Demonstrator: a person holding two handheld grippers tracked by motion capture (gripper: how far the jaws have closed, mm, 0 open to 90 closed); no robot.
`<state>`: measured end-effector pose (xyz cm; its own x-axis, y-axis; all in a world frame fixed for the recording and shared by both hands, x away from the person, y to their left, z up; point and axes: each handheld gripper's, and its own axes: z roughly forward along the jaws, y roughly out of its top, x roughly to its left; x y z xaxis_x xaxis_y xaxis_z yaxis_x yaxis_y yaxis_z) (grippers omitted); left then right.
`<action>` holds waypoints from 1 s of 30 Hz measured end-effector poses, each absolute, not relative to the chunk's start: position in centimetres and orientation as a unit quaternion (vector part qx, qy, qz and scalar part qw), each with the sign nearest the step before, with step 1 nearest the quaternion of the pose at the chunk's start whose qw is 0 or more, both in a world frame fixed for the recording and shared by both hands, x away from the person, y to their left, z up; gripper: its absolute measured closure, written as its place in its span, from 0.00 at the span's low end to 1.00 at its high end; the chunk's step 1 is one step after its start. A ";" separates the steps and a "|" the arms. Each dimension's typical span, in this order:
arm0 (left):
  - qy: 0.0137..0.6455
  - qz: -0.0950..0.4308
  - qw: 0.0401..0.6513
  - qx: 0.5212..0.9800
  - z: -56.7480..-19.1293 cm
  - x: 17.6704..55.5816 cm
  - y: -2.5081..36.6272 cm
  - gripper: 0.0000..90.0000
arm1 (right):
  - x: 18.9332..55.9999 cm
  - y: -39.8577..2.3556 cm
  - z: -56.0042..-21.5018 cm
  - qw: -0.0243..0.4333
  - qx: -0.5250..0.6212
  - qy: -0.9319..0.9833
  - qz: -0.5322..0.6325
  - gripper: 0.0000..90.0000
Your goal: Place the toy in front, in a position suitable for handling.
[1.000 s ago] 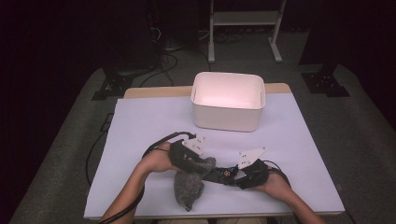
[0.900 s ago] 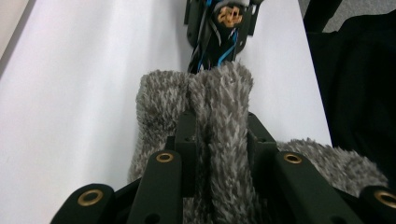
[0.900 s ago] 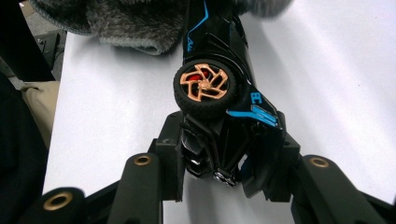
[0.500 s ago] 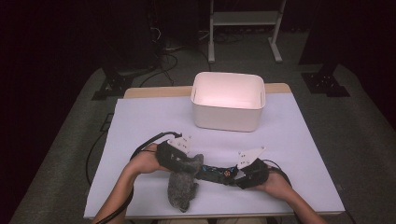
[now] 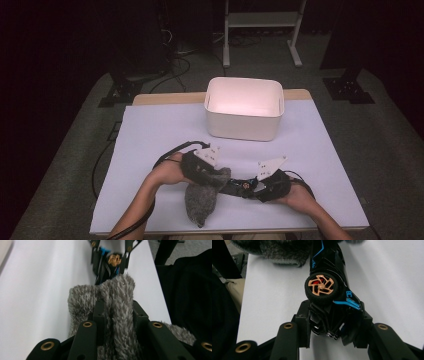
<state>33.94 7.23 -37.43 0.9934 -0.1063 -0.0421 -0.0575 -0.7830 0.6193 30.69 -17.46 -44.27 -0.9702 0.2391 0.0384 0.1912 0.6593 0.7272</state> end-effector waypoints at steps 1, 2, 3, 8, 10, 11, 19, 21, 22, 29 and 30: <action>-0.049 -0.039 0.325 0.944 -37.5 33.9 6.5 0.79 | 30.7 -17.5 -44.3 0.031 0.116 0.910 0.396 0.64; -0.053 -0.042 0.326 0.943 -37.6 33.9 5.9 0.79 | 30.7 -17.5 -44.3 0.031 0.117 0.910 0.397 0.64; -0.059 -0.045 0.326 0.942 -37.7 33.9 5.2 0.79 | 30.7 -17.5 -44.3 0.032 0.118 0.909 0.398 0.64; -0.091 -0.047 0.338 0.935 -37.7 33.6 1.9 0.79 | 30.8 -17.5 -44.4 0.028 0.121 0.907 0.403 0.64; -0.096 -0.053 0.339 0.934 -37.9 33.5 0.9 0.79 | 30.7 -17.5 -44.4 0.028 0.122 0.906 0.404 0.64; -0.101 -0.055 0.335 0.935 -37.9 33.5 0.5 0.79 | 30.7 -17.5 -44.4 0.029 0.122 0.906 0.404 0.64; -0.086 -0.055 0.345 0.933 -37.9 33.8 2.5 0.79 | 30.8 -17.5 -44.4 0.029 0.119 0.907 0.403 0.64; -0.074 -0.050 0.339 0.937 -37.8 33.8 3.6 0.79 | 30.7 -17.5 -44.4 0.031 0.118 0.908 0.401 0.64; -0.074 -0.045 0.335 0.938 -37.8 33.8 3.9 0.79 | 30.7 -17.5 -44.4 0.031 0.118 0.908 0.400 0.64; -0.038 -0.035 0.332 0.942 -37.7 34.2 8.1 0.77 | 30.7 -17.4 -44.3 0.028 0.119 0.911 0.394 0.64; -0.035 -0.036 0.338 0.940 -37.7 34.3 8.6 0.77 | 30.7 -17.4 -44.2 0.028 0.118 0.912 0.393 0.64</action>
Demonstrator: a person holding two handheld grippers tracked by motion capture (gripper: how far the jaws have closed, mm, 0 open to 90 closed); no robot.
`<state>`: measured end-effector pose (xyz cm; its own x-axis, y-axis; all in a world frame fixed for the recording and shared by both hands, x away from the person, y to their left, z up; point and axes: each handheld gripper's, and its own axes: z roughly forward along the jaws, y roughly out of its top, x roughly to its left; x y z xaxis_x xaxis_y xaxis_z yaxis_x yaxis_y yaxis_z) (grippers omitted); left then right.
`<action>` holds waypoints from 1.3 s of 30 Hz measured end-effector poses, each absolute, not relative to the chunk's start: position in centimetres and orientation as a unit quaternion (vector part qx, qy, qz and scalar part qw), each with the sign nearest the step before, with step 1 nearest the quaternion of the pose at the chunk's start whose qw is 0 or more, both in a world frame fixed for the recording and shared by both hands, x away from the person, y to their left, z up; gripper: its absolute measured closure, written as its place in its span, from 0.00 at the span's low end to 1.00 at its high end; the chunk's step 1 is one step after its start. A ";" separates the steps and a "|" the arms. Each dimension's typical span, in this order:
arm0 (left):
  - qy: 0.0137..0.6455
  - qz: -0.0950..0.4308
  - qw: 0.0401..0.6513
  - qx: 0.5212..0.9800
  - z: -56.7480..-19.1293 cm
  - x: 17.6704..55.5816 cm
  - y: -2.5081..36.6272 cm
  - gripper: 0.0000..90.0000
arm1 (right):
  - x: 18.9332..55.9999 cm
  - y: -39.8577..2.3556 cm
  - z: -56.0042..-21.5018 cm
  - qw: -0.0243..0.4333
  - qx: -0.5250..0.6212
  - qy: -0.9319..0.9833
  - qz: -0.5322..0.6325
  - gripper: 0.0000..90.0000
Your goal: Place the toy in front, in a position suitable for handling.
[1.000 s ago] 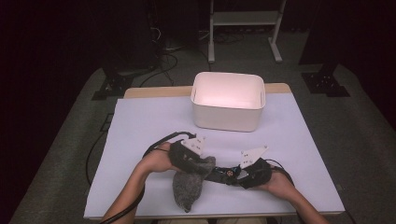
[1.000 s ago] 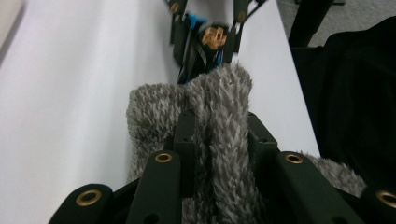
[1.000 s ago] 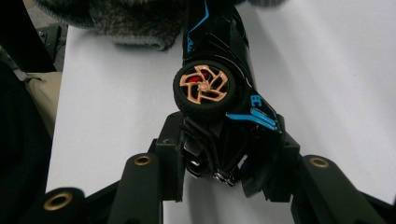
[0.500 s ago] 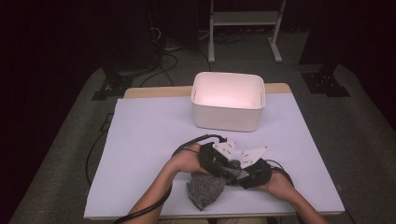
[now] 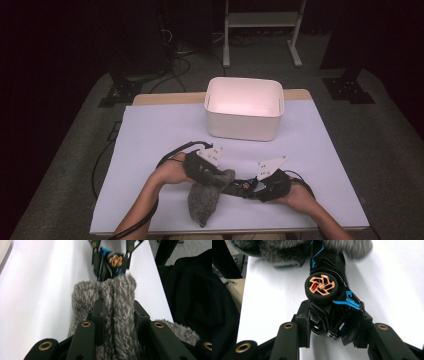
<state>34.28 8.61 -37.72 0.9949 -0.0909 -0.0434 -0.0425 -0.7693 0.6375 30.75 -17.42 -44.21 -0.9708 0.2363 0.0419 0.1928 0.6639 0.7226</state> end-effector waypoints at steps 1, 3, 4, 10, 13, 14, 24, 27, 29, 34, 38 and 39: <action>-0.030 -0.038 0.341 0.939 -37.8 34.2 9.1 0.77 | 30.7 -17.4 -44.2 0.029 0.115 0.912 0.391 0.64; -0.024 -0.042 0.347 0.937 -37.9 34.1 10.1 0.77 | 30.7 -17.3 -44.1 0.031 0.112 0.915 0.387 0.64; -0.023 -0.041 0.347 0.937 -37.9 34.2 10.4 0.77 | 30.7 -17.3 -44.1 0.030 0.113 0.915 0.386 0.64; -0.002 -0.037 0.359 0.932 -38.2 34.5 12.2 0.77 | 30.8 -17.4 -43.9 0.028 0.112 0.918 0.379 0.64; 0.005 -0.041 0.368 0.929 -38.8 34.5 12.5 0.77 | 30.8 -17.8 -44.0 0.027 0.115 0.917 0.380 0.64; 0.006 -0.044 0.372 0.927 -39.0 34.6 12.4 0.77 | 30.8 -17.9 -44.0 0.025 0.118 0.917 0.381 0.64; 0.001 -0.051 0.375 0.925 -39.2 34.6 11.7 0.78 | 31.3 -17.5 -43.1 0.015 0.130 0.924 0.360 0.53; 0.002 -0.054 0.379 0.924 -39.3 34.6 11.7 0.78 | 31.5 -16.4 -42.4 0.014 0.122 0.928 0.352 0.50; 0.002 -0.055 0.381 0.923 -39.3 34.5 11.7 0.78 | 31.6 -15.7 -42.1 0.014 0.112 0.929 0.353 0.50; -0.004 -0.054 0.382 0.923 -39.3 34.4 11.7 0.78 | 32.1 -13.0 -41.3 0.015 0.091 0.936 0.338 0.53; -0.005 -0.055 0.384 0.922 -39.4 34.2 11.7 0.78 | 32.1 -10.9 -41.1 0.028 0.076 0.948 0.308 0.56; -0.005 -0.054 0.384 0.922 -39.4 34.1 11.7 0.78 | 32.1 -10.5 -41.1 0.032 0.075 0.950 0.302 0.57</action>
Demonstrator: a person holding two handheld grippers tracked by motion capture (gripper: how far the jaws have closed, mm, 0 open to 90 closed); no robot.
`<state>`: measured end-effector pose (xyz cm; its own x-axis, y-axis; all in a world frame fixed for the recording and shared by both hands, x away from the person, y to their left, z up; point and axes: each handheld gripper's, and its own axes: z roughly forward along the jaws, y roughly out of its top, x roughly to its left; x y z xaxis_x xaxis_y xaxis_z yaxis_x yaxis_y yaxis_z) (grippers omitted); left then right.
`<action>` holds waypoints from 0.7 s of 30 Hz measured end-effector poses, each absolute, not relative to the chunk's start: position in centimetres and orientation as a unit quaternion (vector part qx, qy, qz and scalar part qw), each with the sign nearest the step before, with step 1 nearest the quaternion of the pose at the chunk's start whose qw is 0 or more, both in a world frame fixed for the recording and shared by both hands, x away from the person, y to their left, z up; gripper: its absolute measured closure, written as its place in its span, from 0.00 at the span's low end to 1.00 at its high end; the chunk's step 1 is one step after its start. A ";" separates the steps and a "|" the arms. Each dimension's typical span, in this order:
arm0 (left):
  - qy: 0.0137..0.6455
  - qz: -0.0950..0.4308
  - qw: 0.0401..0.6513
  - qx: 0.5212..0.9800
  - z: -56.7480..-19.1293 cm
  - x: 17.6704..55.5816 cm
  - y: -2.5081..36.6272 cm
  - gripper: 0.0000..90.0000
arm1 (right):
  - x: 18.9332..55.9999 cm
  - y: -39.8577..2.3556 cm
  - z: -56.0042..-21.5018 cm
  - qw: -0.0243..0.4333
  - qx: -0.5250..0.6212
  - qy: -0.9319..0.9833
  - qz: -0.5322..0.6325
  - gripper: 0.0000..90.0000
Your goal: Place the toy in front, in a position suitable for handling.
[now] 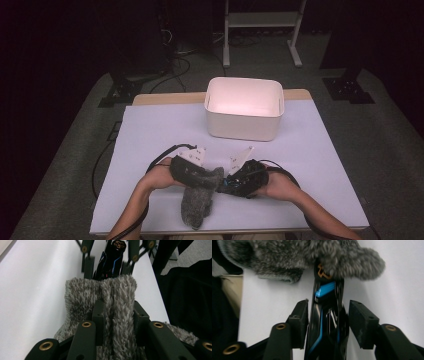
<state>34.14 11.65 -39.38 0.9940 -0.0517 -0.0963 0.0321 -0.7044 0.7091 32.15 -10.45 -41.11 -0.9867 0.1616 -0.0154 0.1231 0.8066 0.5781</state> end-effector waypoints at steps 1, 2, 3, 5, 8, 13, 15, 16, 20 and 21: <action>-0.006 -0.053 0.385 0.921 -39.4 34.1 11.6 0.78 | 32.2 -10.1 -41.2 0.033 0.074 0.952 0.296 0.59; -0.006 -0.051 0.386 0.921 -39.4 34.1 11.7 0.78 | 32.3 -9.9 -41.3 0.032 0.074 0.953 0.291 0.60; -0.008 -0.050 0.387 0.921 -39.4 34.1 11.7 0.78 | 32.3 -9.8 -41.3 0.034 0.073 0.954 0.290 0.61; -0.008 -0.055 0.391 0.919 -39.6 34.1 11.8 0.78 | 32.1 -9.8 -41.2 0.043 0.067 0.955 0.285 0.63; -0.003 -0.058 0.393 0.918 -39.9 34.2 12.2 0.78 | 32.0 -10.0 -41.2 0.045 0.063 0.955 0.287 0.63; 0.017 -0.060 0.393 0.917 -40.6 34.6 12.9 0.78 | 31.8 -11.3 -41.1 0.042 0.072 0.949 0.306 0.63; 0.019 -0.064 0.397 0.915 -40.8 34.7 12.8 0.78 | 31.8 -11.9 -41.1 0.038 0.077 0.945 0.316 0.63; 0.016 -0.068 0.401 0.914 -40.8 34.8 12.6 0.78 | 31.8 -12.0 -41.1 0.038 0.080 0.943 0.321 0.63; 0.004 -0.075 0.414 0.907 -40.2 34.8 11.7 0.79 | 31.6 -12.1 -41.1 0.042 0.081 0.941 0.327 0.63; 0.001 -0.074 0.413 0.907 -40.0 34.9 11.6 0.79 | 31.5 -12.1 -41.1 0.043 0.080 0.941 0.327 0.64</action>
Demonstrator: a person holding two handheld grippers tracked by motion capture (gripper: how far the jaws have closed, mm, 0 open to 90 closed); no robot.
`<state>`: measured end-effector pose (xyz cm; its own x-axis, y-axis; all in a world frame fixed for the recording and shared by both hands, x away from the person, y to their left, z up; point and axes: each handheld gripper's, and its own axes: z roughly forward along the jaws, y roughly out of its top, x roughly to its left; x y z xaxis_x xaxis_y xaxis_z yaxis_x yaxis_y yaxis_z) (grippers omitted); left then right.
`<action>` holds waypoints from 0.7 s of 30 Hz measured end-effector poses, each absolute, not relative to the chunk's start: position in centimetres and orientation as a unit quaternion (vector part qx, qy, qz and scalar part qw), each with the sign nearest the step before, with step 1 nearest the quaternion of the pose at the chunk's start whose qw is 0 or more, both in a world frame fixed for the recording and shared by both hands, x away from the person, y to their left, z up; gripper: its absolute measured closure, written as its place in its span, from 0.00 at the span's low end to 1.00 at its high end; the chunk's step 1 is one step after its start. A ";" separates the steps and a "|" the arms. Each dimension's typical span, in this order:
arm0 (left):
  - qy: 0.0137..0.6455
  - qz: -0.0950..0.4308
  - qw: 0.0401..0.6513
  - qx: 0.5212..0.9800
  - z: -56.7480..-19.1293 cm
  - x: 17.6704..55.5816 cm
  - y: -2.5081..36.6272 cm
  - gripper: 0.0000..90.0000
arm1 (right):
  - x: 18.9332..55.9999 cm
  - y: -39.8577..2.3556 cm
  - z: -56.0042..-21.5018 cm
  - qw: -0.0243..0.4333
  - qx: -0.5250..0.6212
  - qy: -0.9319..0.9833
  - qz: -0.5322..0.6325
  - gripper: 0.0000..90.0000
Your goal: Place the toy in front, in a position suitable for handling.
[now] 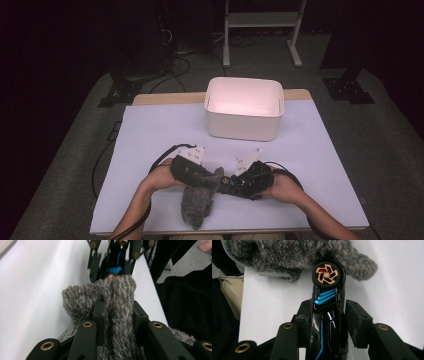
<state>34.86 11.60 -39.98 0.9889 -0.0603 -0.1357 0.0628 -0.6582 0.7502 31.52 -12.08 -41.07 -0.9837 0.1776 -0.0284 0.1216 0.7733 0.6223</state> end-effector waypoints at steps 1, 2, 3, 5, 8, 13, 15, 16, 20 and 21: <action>-0.001 -0.073 0.412 0.908 -39.7 34.9 11.6 0.79 | 31.5 -12.0 -41.1 0.046 0.077 0.940 0.328 0.64; 0.001 -0.070 0.413 0.908 -39.5 34.9 11.6 0.79 | 31.5 -12.0 -41.0 0.048 0.077 0.939 0.331 0.64; 0.001 -0.067 0.412 0.909 -39.2 34.9 11.8 0.79 | 31.4 -12.0 -41.0 0.050 0.079 0.937 0.336 0.64; 0.000 -0.060 0.410 0.910 -38.4 34.8 12.1 0.79 | 31.6 -11.9 -40.8 0.051 0.076 0.932 0.351 0.64; -0.003 -0.047 0.408 0.912 -37.1 34.7 12.6 0.80 | 31.8 -11.4 -40.5 0.048 0.081 0.923 0.373 0.64; -0.009 -0.043 0.398 0.916 -36.0 34.6 13.3 0.81 | 32.0 -10.7 -40.2 0.050 0.078 0.914 0.396 0.64; -0.005 -0.044 0.394 0.918 -36.4 34.5 13.6 0.81 | 32.0 -10.9 -40.2 0.052 0.079 0.913 0.397 0.64; -0.004 -0.044 0.392 0.919 -36.6 34.6 13.7 0.81 | 32.0 -11.2 -40.2 0.053 0.079 0.912 0.399 0.64; 0.015 -0.050 0.380 0.923 -38.2 34.9 14.2 0.81 | 32.0 -12.3 -40.3 0.051 0.092 0.911 0.400 0.64; 0.018 -0.054 0.378 0.924 -38.6 35.0 14.3 0.81 | 31.9 -12.5 -40.3 0.052 0.095 0.910 0.401 0.64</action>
